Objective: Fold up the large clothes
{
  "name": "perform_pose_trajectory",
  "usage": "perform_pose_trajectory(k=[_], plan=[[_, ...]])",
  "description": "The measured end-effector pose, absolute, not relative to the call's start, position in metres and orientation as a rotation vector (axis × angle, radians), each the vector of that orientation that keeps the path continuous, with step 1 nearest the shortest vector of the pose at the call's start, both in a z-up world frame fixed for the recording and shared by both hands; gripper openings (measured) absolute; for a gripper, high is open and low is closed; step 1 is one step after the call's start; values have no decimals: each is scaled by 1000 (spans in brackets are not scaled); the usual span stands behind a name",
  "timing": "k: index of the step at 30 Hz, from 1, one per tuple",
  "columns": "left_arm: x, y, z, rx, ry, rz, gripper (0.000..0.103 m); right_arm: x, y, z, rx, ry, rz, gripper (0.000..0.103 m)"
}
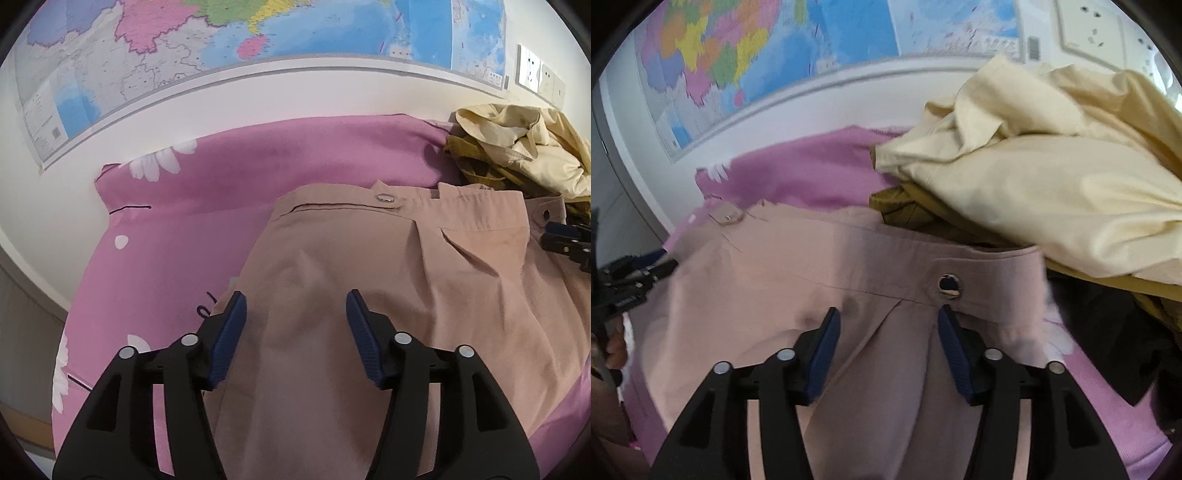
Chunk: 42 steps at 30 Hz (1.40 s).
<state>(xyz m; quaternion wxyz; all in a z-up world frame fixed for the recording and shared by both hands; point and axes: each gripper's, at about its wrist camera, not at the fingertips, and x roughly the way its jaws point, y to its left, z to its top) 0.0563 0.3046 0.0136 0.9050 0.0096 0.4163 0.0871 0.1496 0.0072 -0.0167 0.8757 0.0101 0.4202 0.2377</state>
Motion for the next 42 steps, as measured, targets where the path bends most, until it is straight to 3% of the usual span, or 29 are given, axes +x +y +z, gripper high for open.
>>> perform_pose_trajectory(k=[5,36,42], plan=[[39,317,19,-19,843,198,64,131,-10,1,54,838,522,56],[-30,300,15,-116,846,218,69,50,-7,11,-80,855,479,67],[-54,308,8,-223,877,196,71,44,-26,13,-58,843,467,77]])
